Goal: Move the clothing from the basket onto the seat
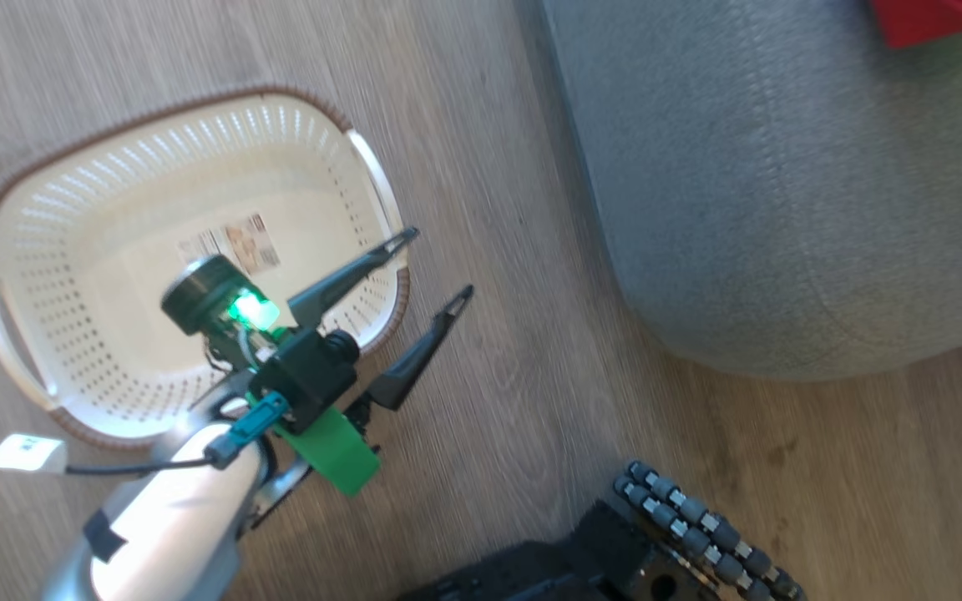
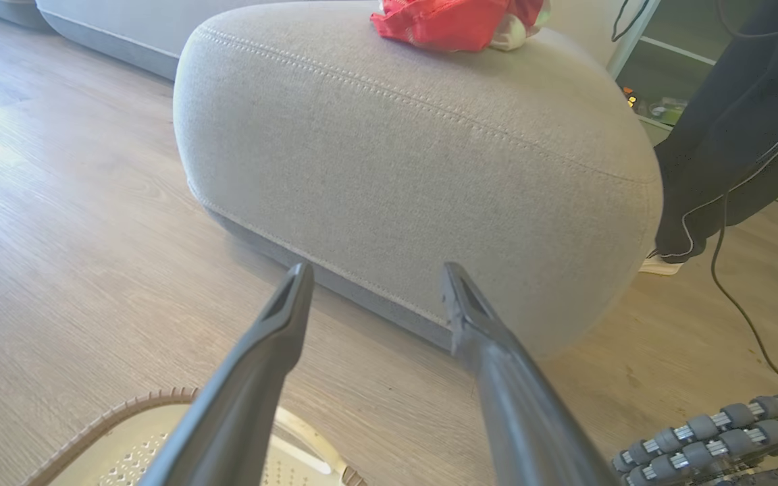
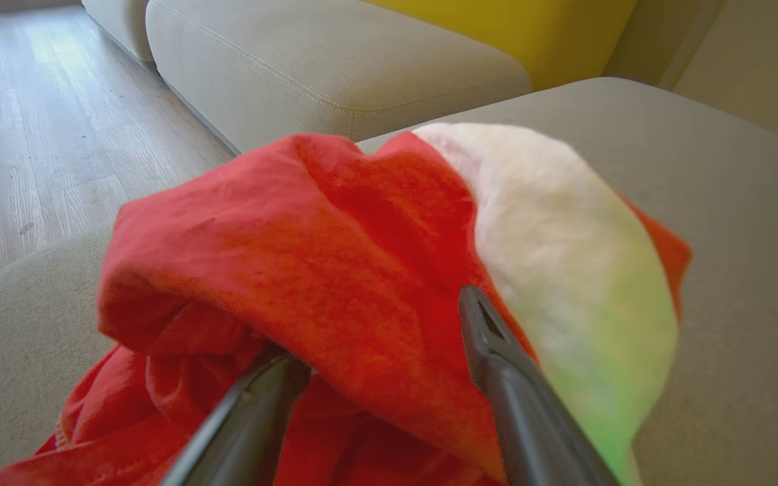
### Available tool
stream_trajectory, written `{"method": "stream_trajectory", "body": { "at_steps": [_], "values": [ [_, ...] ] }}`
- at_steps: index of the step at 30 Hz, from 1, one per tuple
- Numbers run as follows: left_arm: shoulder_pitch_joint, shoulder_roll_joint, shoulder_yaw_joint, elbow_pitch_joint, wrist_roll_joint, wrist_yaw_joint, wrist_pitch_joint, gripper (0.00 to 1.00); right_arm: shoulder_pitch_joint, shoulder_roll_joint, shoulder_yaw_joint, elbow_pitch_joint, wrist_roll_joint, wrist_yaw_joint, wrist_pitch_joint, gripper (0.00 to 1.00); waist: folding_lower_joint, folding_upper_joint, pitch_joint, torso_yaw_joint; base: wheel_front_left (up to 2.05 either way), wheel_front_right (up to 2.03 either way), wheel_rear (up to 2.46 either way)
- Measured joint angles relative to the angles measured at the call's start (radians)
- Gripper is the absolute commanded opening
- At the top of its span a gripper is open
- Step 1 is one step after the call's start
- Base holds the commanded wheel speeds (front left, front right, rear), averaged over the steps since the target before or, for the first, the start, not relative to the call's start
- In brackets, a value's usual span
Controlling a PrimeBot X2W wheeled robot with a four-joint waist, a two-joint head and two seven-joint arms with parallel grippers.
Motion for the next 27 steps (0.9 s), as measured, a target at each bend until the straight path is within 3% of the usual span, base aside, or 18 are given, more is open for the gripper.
{"method": "stream_trajectory", "body": {
  "at_steps": [7, 12, 21, 27],
  "values": [
    [0.010, -0.064, -0.012, 0.031, -0.007, 0.000, 0.000, 1.00, 0.001, -0.084, 0.100, 0.041, -0.045, 0.000, 0.010, 1.00, 0.0000, 0.0000, -0.109, 0.006, 0.00, 0.00, 0.00],
    [0.031, -0.130, -0.002, 0.037, -0.006, 0.000, 0.000, 1.00, 0.001, -0.098, 0.203, 0.073, -0.059, 0.000, 0.008, 1.00, 0.0000, 0.0000, -0.201, 0.016, 0.00, 0.00, 0.00],
    [0.097, -0.204, 0.045, 0.073, -0.006, 0.000, 0.000, 1.00, 0.000, -0.150, 0.377, 0.088, 0.045, 0.000, -0.022, 1.00, -0.0001, 0.0000, -0.365, 0.032, 0.00, 0.00, 0.00],
    [0.144, -0.255, 0.121, 0.086, -0.006, 0.000, 0.000, 1.00, 0.093, -0.150, 0.604, -0.208, 0.252, 0.000, -0.024, 1.00, -0.0001, 0.0000, -0.455, 0.065, 0.00, 0.00, 0.00]
  ]
}}
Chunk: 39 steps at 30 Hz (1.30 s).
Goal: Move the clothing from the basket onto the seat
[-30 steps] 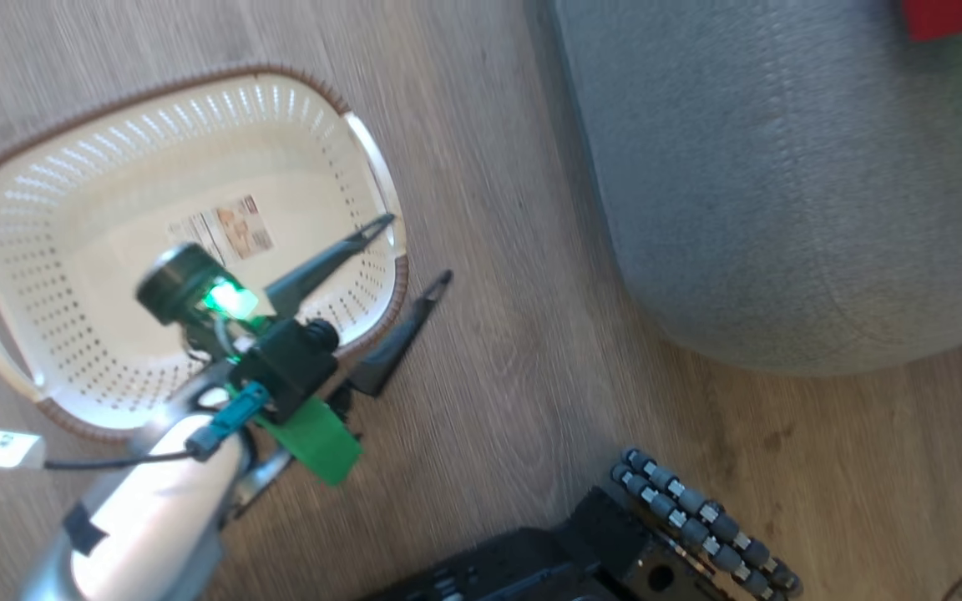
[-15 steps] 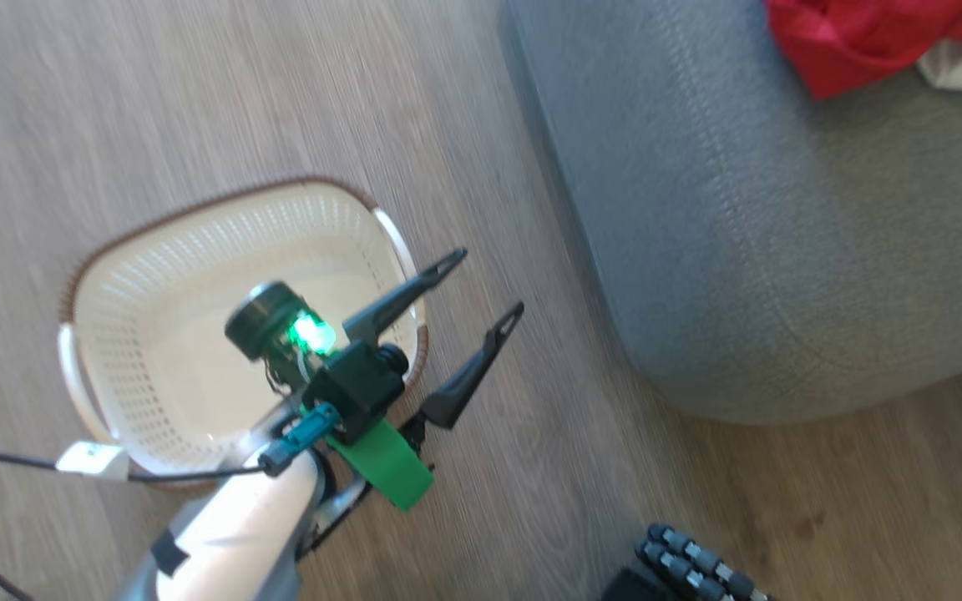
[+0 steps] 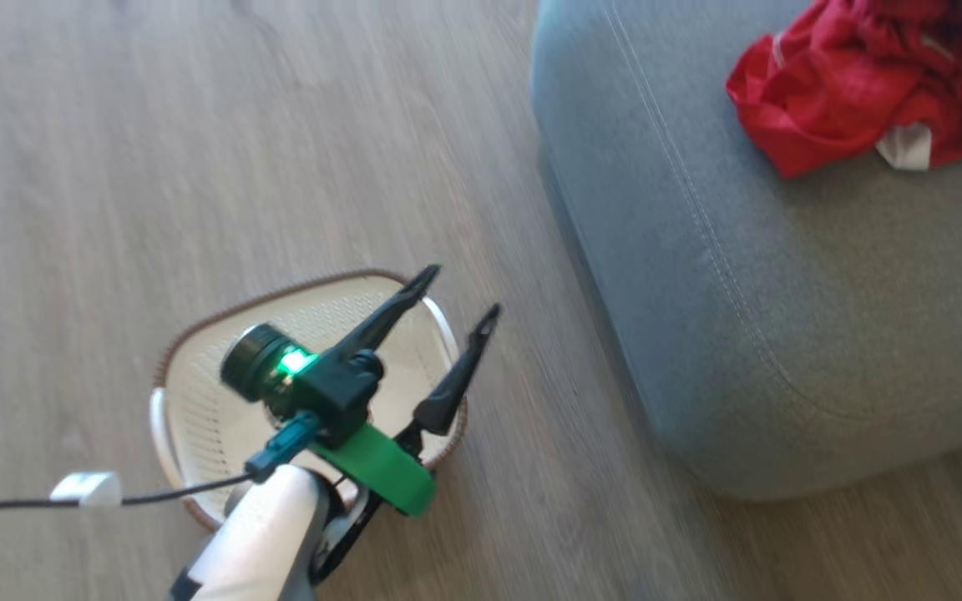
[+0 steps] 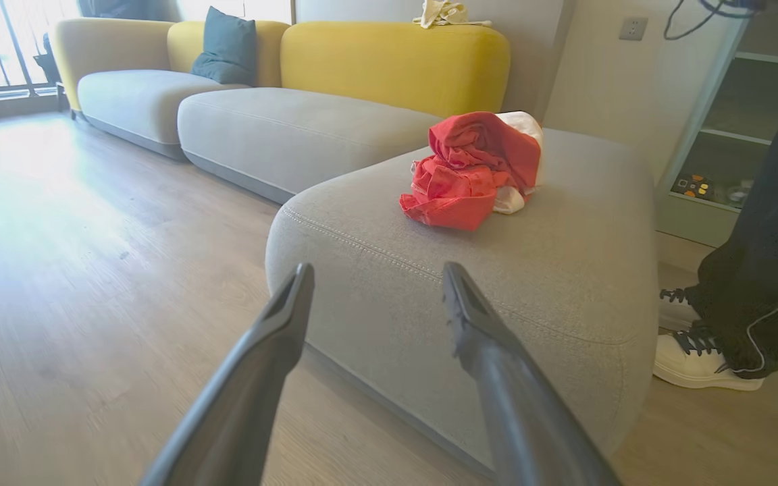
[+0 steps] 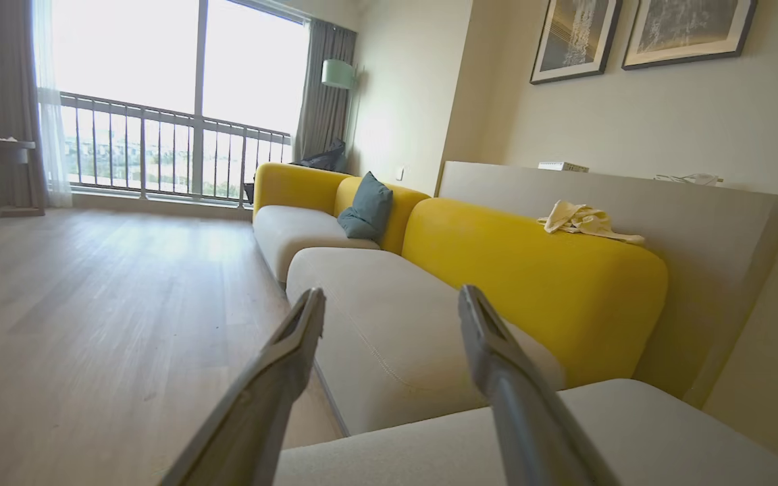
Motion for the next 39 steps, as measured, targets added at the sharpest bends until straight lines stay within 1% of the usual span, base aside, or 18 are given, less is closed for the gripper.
{"method": "stream_trajectory", "body": {
  "at_steps": [1, 4, 6, 9, 12, 15, 16, 20, 21, 24, 31, 34, 36, 39],
  "values": [
    [0.023, -0.011, 0.034, 0.003, 0.000, 0.000, 0.000, 1.00, 0.095, -0.003, 0.067, -0.110, 0.098, 0.000, 0.000, 1.00, 0.0000, 0.0000, -0.027, 0.015, 0.00, 0.00, 0.00],
    [0.053, -0.028, 0.092, 0.010, 0.000, 0.000, 0.000, 1.00, 0.245, -0.022, 0.144, -0.263, 0.198, 0.000, -0.003, 1.00, 0.0000, 0.0000, -0.063, 0.037, 0.00, 0.00, 0.00],
    [0.069, -0.034, 0.120, 0.011, 0.002, 0.000, 0.000, 1.00, 0.317, -0.035, 0.166, -0.356, 0.249, 0.000, -0.003, 1.00, 0.0000, 0.0000, -0.084, 0.052, 0.00, 0.00, 0.00],
    [0.090, -0.051, 0.173, 0.011, 0.012, 0.000, 0.000, 1.00, 0.389, -0.033, 0.174, -0.504, 0.298, 0.000, -0.003, 1.00, 0.0000, 0.0000, -0.111, 0.081, 0.00, 0.00, 0.00],
    [0.109, -0.064, 0.239, 0.009, 0.022, 0.000, 0.000, 1.00, 0.460, -0.026, 0.188, -0.635, 0.305, 0.000, -0.004, 1.00, 0.0000, 0.0000, -0.131, 0.111, 0.00, 0.00, 0.00],
    [0.113, -0.067, 0.290, 0.005, 0.044, 0.002, 0.000, 1.00, 0.557, 0.008, 0.186, -0.725, 0.313, 0.000, -0.006, 1.00, 0.0000, 0.0000, -0.141, 0.145, 0.00, 0.00, 0.00],
    [0.113, -0.070, 0.305, 0.002, 0.052, 0.008, 0.000, 1.00, 0.590, 0.024, 0.184, -0.745, 0.313, 0.000, -0.006, 1.00, 0.0000, 0.0000, -0.144, 0.157, 0.00, 0.00, 0.00],
    [0.114, -0.079, 0.368, -0.010, 0.055, 0.060, 0.000, 1.00, 0.706, 0.092, 0.160, -0.802, 0.314, 0.000, -0.006, 1.00, 0.0000, 0.0000, -0.156, 0.204, 0.00, 0.00, 0.00],
    [0.115, -0.079, 0.374, -0.012, 0.055, 0.073, 0.000, 1.00, 0.730, 0.105, 0.161, -0.811, 0.314, 0.000, -0.006, 1.00, 0.0000, 0.0000, -0.159, 0.216, 0.00, 0.00, 0.00],
    [0.137, -0.080, 0.376, -0.018, 0.069, 0.091, 0.000, 1.00, 0.794, 0.147, 0.165, -0.839, 0.314, 0.000, -0.006, 1.00, 0.0000, 0.0000, -0.168, 0.249, 0.00, 0.00, 0.00],
    [0.194, -0.082, 0.391, 0.012, 0.077, 0.178, 0.000, 1.00, 0.947, 0.212, 0.191, -0.831, 0.319, 0.000, -0.006, 1.00, 0.0000, -0.0001, -0.189, 0.310, 0.00, 0.00, 0.00],
    [0.211, -0.082, 0.389, 0.014, 0.079, 0.196, 0.000, 1.00, 0.991, 0.233, 0.210, -0.836, 0.302, 0.000, -0.006, 1.00, 0.0000, -0.0001, -0.199, 0.321, 0.00, 0.00, 0.00],
    [0.218, -0.082, 0.389, 0.020, 0.072, 0.199, 0.000, 1.00, 1.001, 0.237, 0.215, -0.839, 0.293, 0.000, -0.006, 1.00, 0.0000, -0.0001, -0.201, 0.324, 0.00, 0.00, 0.00],
    [0.234, -0.081, 0.386, 0.046, 0.024, 0.200, 0.000, 1.00, 1.029, 0.254, 0.227, -0.846, 0.267, 0.000, -0.006, 1.00, 0.0000, -0.0001, -0.203, 0.331, 0.00, 0.00, 0.00]
  ]
}}
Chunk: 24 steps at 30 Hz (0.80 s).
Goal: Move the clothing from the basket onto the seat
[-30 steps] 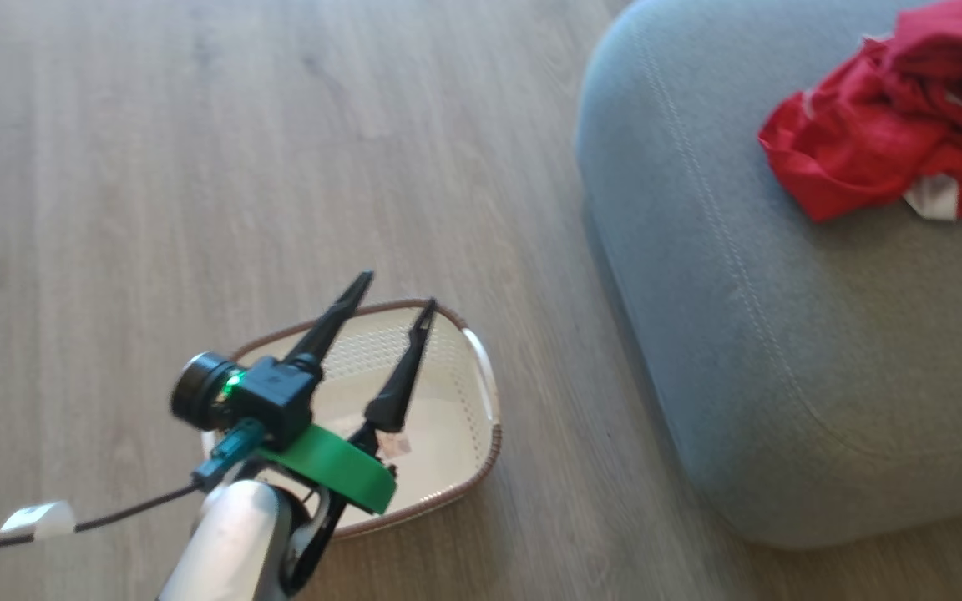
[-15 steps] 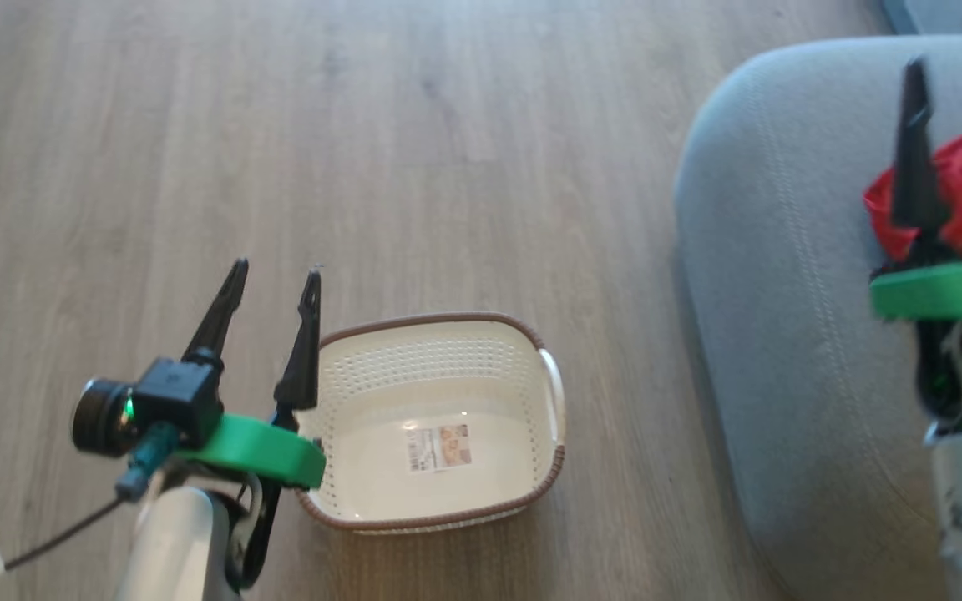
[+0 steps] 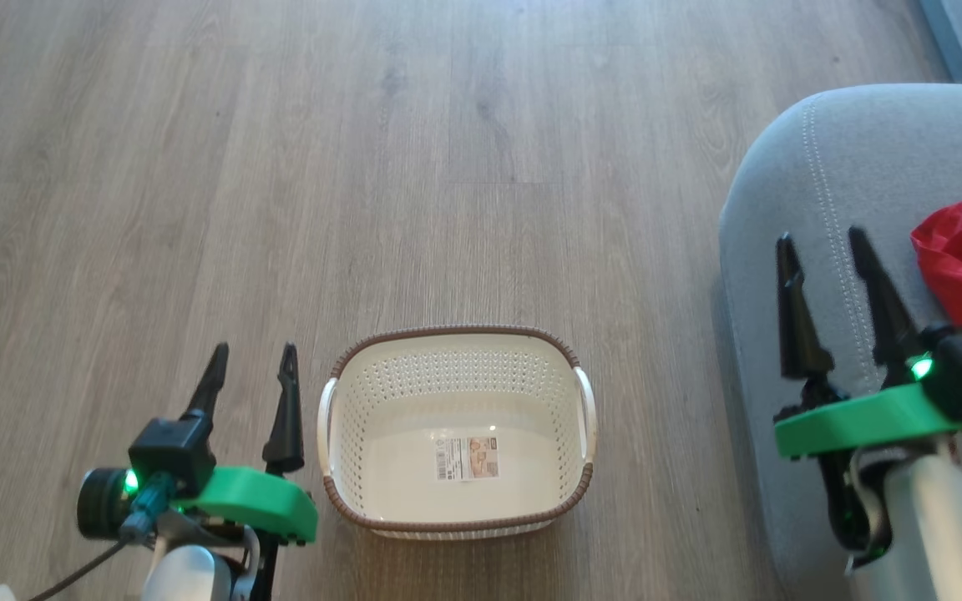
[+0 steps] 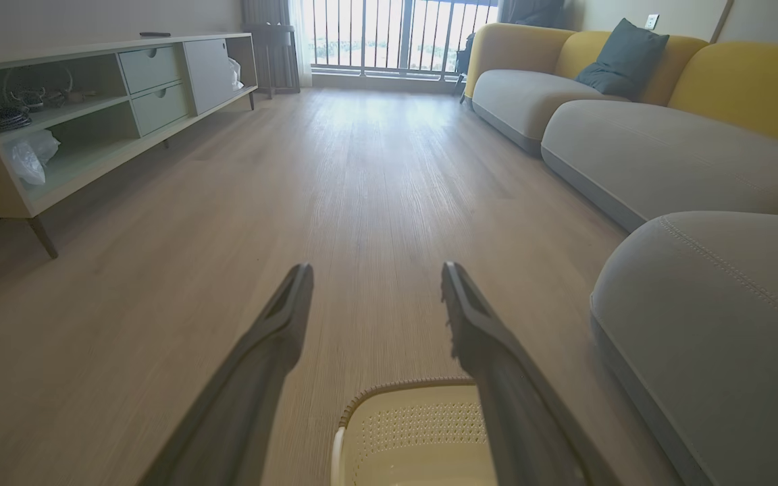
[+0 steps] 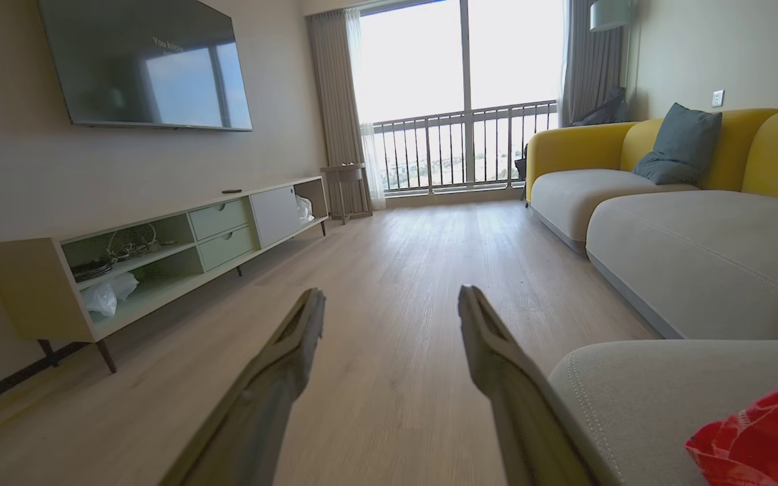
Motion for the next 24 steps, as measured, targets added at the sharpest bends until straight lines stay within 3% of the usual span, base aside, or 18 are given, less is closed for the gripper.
{"method": "stream_trajectory", "body": {
  "at_steps": [9, 12, 24],
  "values": [
    [0.008, 0.000, 0.000, 0.017, -0.031, -0.026, 0.000, 1.00, 0.064, 0.029, 0.050, 0.004, -0.063, 0.000, 0.000, 1.00, 0.0000, 0.0000, 0.008, 0.018, 0.00, 0.00, 0.00],
    [0.010, 0.000, 0.003, 0.002, -0.057, -0.068, 0.000, 1.00, 0.069, 0.030, 0.050, 0.004, -0.067, 0.000, 0.000, 1.00, 0.0000, 0.0000, 0.010, 0.021, 0.00, 0.00, 0.00],
    [0.018, 0.000, 0.015, 0.016, -0.093, -0.108, 0.000, 1.00, 0.069, 0.035, 0.042, 0.014, -0.077, 0.000, 0.000, 1.00, 0.0000, 0.0000, 0.000, 0.027, 0.00, 0.00, 0.00]
  ]
}}
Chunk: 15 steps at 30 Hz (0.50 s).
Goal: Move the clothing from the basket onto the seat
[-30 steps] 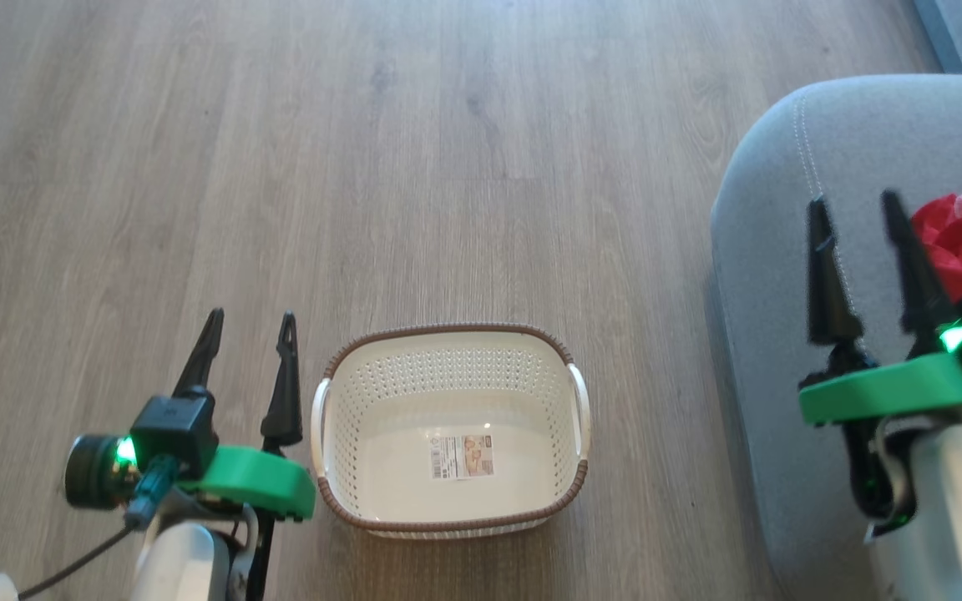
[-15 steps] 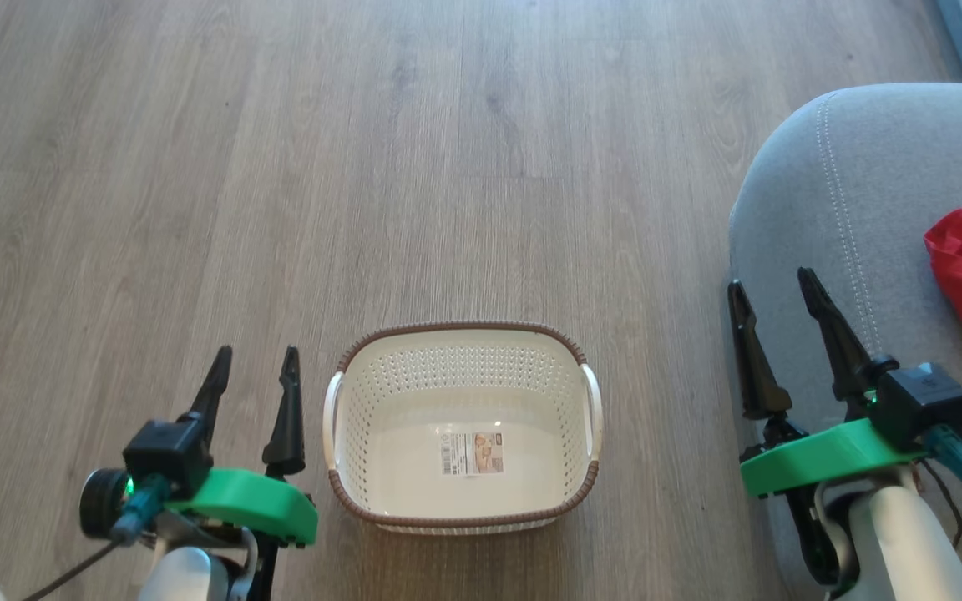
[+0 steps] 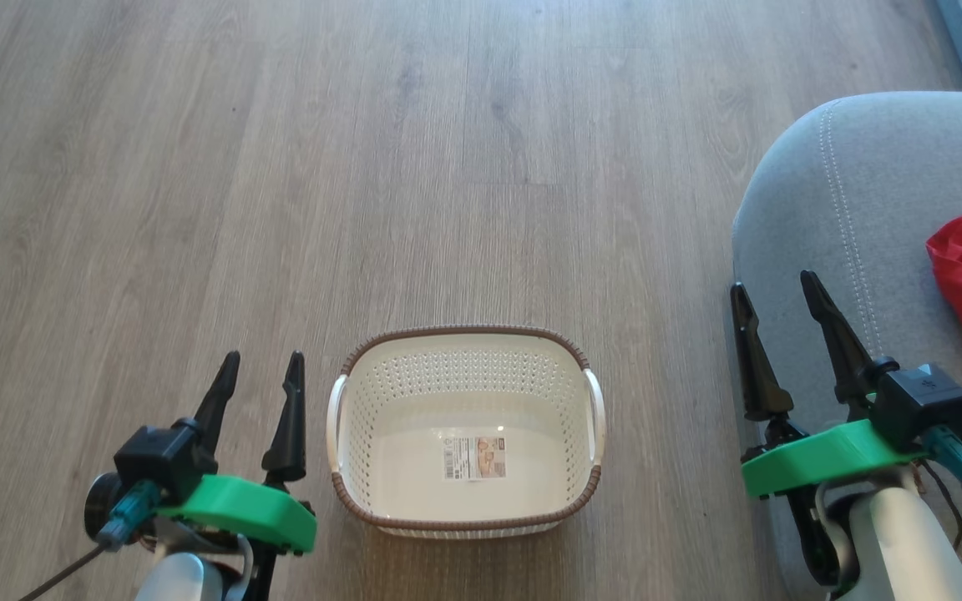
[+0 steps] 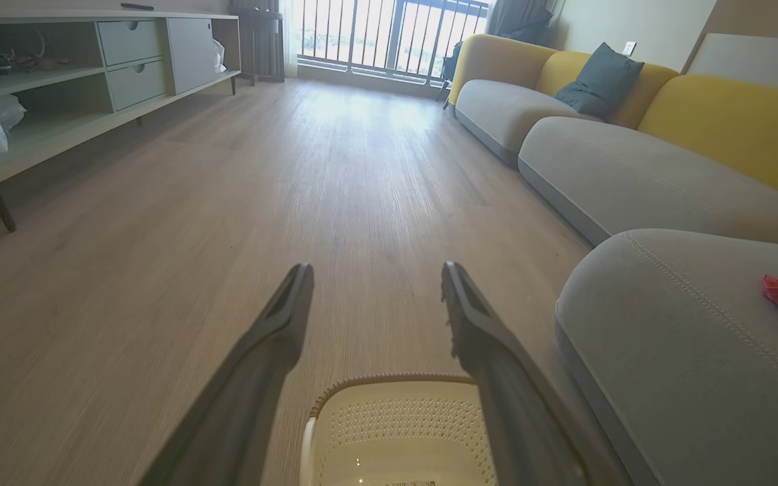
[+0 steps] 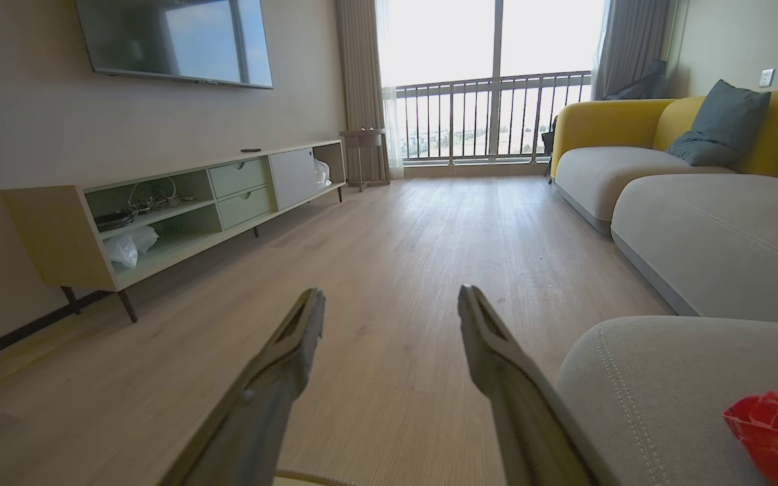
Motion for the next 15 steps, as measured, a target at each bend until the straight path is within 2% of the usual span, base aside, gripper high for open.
{"method": "stream_trajectory", "body": {
  "at_steps": [15],
  "values": [
    [0.001, 0.000, 0.007, 0.016, -0.046, -0.007, 0.000, 1.00, 0.000, 0.004, -0.002, 0.007, 0.000, 0.000, 0.000, 1.00, 0.0000, 0.0000, -0.008, 0.001, 0.00, 0.00, 0.00]
  ]
}}
